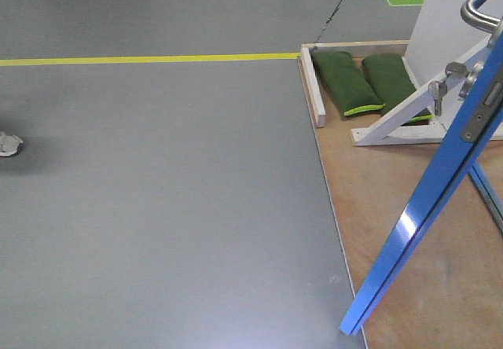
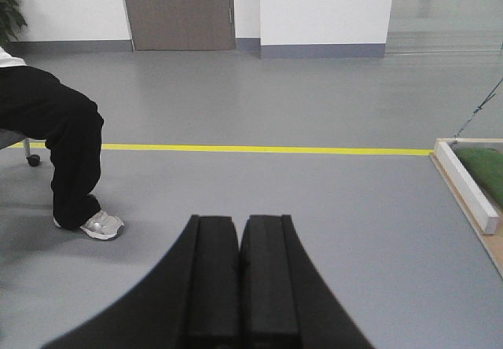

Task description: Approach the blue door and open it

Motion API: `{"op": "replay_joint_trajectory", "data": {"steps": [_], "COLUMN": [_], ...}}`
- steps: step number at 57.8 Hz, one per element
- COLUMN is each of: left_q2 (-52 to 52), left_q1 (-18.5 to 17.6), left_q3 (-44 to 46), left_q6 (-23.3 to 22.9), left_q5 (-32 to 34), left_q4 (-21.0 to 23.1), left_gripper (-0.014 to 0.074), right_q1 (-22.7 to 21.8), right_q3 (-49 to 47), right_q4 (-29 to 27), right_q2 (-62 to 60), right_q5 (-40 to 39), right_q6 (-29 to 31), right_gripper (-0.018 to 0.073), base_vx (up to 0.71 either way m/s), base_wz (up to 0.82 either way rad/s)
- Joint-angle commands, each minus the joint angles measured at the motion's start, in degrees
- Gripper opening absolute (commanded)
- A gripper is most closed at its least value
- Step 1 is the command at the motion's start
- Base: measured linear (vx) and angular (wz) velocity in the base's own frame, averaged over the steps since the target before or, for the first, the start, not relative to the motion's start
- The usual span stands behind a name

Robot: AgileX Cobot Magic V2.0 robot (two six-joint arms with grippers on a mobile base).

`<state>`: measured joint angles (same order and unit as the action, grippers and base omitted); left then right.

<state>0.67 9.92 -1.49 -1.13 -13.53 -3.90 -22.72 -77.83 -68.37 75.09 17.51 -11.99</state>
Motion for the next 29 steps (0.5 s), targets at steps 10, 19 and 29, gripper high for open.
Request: {"op": "replay_joint_trajectory", "data": {"steps": [10,19,29], "left_q2": [0.68,0.68,0.68], "left_q1": [-0.18,-0.18,-0.18], "left_q3": [1.54,1.54,1.54], "left_q6": [-0.39,-0.39,-0.39], "left_q5": [4.66,4.66,4.66], "left_q4": [0.15,0.15,0.15], "left_gripper": [0.0073,0.0073,0.0073], "right_q1": [7.58,12.27,17.60], "right_q3": [-3.82,-3.82,-3.82], "right_q4": [3.70,3.90,3.80], "right_q2": [0.58,3.03,6.31], "right_q5": [6.02,5.29,-1.48], "right_q6": [0.94,0.94,0.94], "right_gripper": [0.0011,0.0011,0.0011], "base_vx": [0.00,0.00,0.00], "base_wz": [-0.01,-0.01,0.00]}}
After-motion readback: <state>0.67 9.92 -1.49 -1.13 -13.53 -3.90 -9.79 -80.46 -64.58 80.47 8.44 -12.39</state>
